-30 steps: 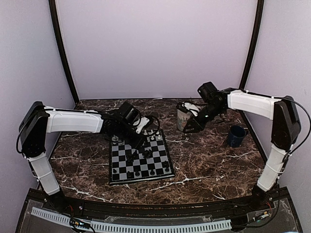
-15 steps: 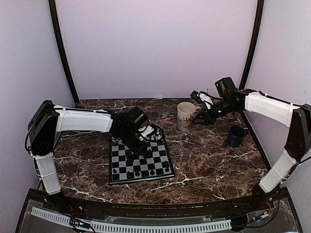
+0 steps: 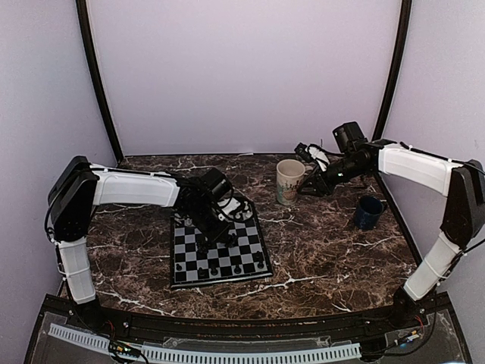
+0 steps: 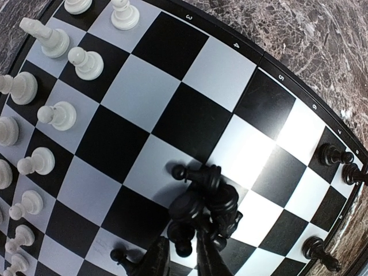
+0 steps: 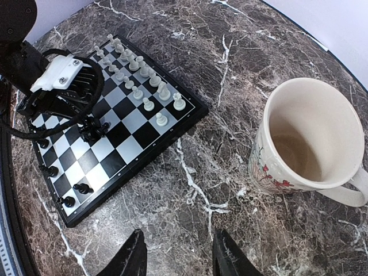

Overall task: Set up the chess pieces on the board
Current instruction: Pick up the pawn from the chessboard, then place the pawn at g7.

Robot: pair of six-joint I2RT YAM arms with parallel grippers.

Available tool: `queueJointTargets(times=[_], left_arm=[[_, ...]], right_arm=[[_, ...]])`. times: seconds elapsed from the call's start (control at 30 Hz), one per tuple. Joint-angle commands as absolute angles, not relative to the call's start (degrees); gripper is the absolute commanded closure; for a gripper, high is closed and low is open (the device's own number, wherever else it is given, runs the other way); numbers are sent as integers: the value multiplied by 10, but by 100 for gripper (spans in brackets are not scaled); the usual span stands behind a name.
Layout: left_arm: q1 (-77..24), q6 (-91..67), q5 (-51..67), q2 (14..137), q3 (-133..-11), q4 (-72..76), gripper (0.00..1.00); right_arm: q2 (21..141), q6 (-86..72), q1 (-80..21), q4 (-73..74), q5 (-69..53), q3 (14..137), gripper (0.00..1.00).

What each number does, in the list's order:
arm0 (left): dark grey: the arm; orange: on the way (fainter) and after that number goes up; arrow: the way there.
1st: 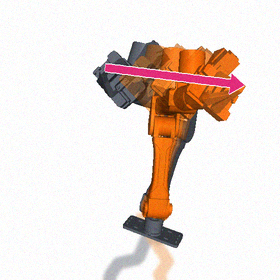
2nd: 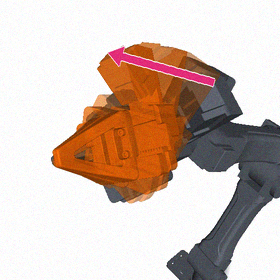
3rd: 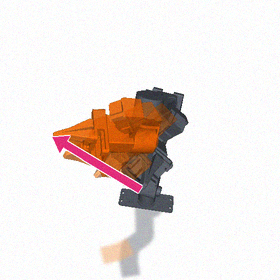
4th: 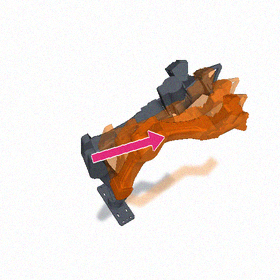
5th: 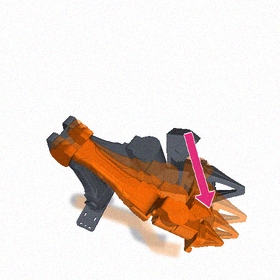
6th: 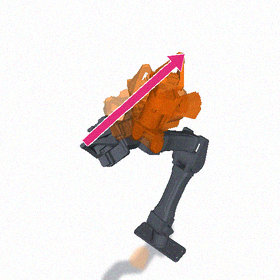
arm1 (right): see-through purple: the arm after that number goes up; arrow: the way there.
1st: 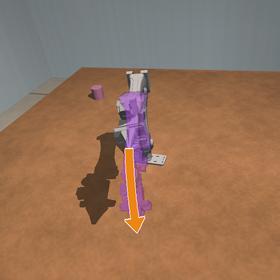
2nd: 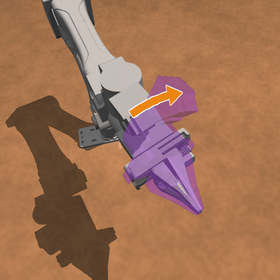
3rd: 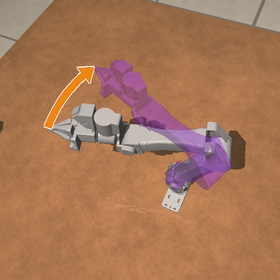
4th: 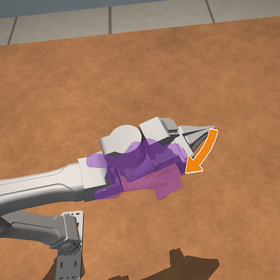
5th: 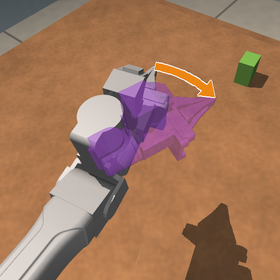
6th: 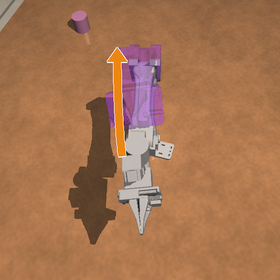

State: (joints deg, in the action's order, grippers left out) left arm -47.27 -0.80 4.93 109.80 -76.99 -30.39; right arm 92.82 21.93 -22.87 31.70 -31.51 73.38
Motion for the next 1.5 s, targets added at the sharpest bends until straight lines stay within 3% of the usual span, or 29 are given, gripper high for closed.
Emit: queueJointTargets(times=[0.0, 0.4, 0.8, 1.47], left_arm=[[-475, -11, 46, 1105, -793, -311, 83], [-476, -11, 40, 1070, -782, -335, 96], [-491, 44, 135, 972, -724, -259, 95], [-544, 135, 170, 1091, -818, -307, 94]], right_arm=[[923, 213, -229, 303, -322, 736, 60], [922, 211, -229, 303, -326, 735, 60], [928, 210, -229, 304, -332, 740, 60], [870, 217, -209, 288, -302, 680, 60]])
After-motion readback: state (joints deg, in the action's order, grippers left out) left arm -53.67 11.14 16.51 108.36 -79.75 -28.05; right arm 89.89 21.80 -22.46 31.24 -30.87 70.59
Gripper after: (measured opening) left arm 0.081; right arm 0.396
